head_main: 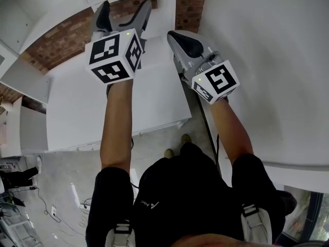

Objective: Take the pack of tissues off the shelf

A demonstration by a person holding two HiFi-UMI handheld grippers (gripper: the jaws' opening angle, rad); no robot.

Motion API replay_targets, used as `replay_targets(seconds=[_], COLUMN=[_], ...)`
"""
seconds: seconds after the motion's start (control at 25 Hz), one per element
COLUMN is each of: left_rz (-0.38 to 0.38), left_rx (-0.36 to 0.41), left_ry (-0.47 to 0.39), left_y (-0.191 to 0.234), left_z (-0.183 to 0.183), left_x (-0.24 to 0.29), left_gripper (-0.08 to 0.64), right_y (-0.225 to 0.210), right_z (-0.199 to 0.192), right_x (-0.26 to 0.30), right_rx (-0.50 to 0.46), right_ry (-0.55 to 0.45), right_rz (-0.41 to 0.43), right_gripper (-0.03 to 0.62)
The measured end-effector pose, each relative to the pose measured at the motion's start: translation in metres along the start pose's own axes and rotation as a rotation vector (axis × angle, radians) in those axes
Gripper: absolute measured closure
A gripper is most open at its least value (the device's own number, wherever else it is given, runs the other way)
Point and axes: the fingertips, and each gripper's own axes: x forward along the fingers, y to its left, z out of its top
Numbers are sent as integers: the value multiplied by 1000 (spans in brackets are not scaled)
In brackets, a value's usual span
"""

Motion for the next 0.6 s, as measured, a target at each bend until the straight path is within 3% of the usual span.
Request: replay_targets(seconds=[0.28,0.6], left_rz=[94,226], left_rx=[6,76], left_ry=[36,94], left_y=[9,19], left_z=[-5,-10], left_x=[59,126], left_gripper=[83,48], right_y=[-44,-92], right_z=[-6,-24], right_x=[17,26], right_rx=[-27,-19], right_ry=[-23,-33], right_rz=[29,87], right_gripper=[591,591])
